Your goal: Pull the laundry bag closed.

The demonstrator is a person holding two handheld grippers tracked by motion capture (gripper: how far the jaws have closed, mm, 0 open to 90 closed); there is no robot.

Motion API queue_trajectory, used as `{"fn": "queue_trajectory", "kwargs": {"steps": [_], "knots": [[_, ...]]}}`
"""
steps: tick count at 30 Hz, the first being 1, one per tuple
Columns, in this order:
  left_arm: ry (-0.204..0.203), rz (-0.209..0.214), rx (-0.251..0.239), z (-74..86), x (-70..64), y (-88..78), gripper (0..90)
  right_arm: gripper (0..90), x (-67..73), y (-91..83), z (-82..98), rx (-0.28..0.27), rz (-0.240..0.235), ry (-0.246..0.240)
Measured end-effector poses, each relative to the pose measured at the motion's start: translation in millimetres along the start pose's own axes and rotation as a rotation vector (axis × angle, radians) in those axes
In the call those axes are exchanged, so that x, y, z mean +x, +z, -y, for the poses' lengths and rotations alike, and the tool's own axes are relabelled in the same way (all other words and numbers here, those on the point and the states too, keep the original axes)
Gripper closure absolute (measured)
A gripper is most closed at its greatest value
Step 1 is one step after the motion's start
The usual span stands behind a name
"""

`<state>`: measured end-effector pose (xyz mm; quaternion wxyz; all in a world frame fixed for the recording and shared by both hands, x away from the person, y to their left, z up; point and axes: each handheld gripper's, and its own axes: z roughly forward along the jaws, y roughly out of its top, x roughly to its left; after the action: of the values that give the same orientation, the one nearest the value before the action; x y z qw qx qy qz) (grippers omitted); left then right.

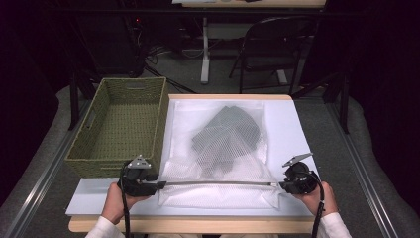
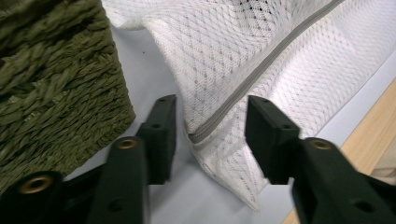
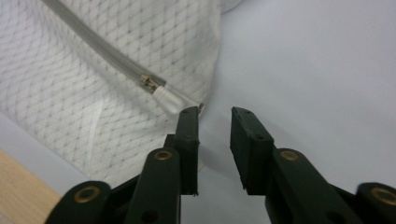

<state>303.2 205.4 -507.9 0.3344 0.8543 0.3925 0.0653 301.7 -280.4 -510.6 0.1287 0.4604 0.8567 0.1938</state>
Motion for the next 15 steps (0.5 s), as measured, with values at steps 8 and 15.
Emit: {"fn": "queue_trajectory", "kwargs": {"steps": [8, 15], "knots": [[-0.012, -0.024, -0.021, 7.2, 6.7, -17.3, 31.5, 48.9, -12.4, -13.9, 2.4, -0.107, 0.050, 0.072], [-0.072, -0.080, -0.048, 20.4, 20.8, -35.2, 25.3, 34.7, -20.7, -17.2, 5.7, -0.129, 0.073, 0.104]]}}
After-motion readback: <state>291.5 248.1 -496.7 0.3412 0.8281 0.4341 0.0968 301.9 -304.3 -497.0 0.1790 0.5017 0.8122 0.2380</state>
